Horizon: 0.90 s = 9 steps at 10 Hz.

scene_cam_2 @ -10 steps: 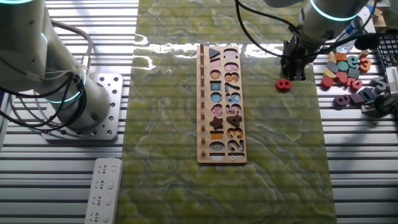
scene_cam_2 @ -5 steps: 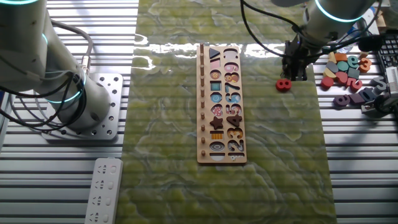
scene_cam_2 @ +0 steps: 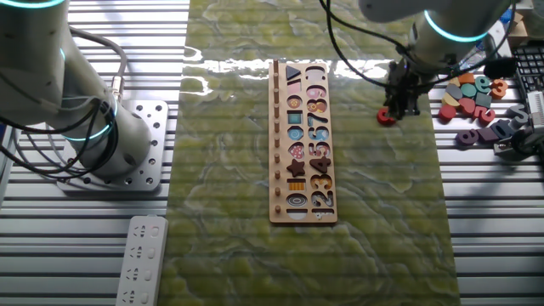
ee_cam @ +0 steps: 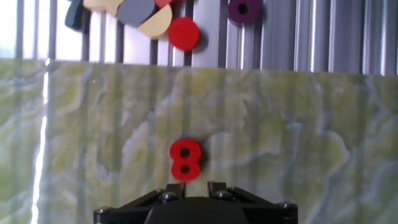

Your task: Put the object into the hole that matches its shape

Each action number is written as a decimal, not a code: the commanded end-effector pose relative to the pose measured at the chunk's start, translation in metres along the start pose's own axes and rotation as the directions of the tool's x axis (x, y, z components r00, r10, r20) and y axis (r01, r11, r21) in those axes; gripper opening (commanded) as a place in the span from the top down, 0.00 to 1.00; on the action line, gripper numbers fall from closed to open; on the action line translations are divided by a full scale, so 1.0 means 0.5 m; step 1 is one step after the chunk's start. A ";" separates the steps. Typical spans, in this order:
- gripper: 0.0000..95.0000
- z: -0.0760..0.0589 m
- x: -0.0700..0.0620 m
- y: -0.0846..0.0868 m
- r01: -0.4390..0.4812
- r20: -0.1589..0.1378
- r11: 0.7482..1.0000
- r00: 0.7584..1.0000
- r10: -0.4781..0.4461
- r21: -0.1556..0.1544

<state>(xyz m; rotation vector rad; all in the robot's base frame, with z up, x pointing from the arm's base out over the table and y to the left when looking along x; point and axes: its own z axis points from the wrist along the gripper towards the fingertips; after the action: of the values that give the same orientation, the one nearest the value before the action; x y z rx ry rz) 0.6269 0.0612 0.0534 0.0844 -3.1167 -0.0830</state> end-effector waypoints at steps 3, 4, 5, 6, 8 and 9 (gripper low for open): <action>0.80 0.014 -0.020 0.014 -0.008 -0.002 1.000 1.000 0.008 -0.001; 0.60 0.024 -0.022 0.019 -0.011 -0.001 1.000 1.000 0.011 0.002; 0.60 0.029 -0.023 0.019 -0.020 0.000 1.000 1.000 0.020 0.003; 0.60 0.030 -0.023 0.019 -0.025 -0.001 1.000 1.000 0.025 0.004; 0.60 0.035 -0.024 0.019 -0.039 -0.001 0.999 0.999 0.039 0.002; 0.60 0.038 -0.025 0.018 -0.039 -0.001 0.999 0.999 0.039 0.001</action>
<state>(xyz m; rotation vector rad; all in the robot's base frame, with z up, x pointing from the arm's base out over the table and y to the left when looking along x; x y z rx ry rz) 0.6380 0.0717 0.0328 0.0191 -3.1170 -0.0815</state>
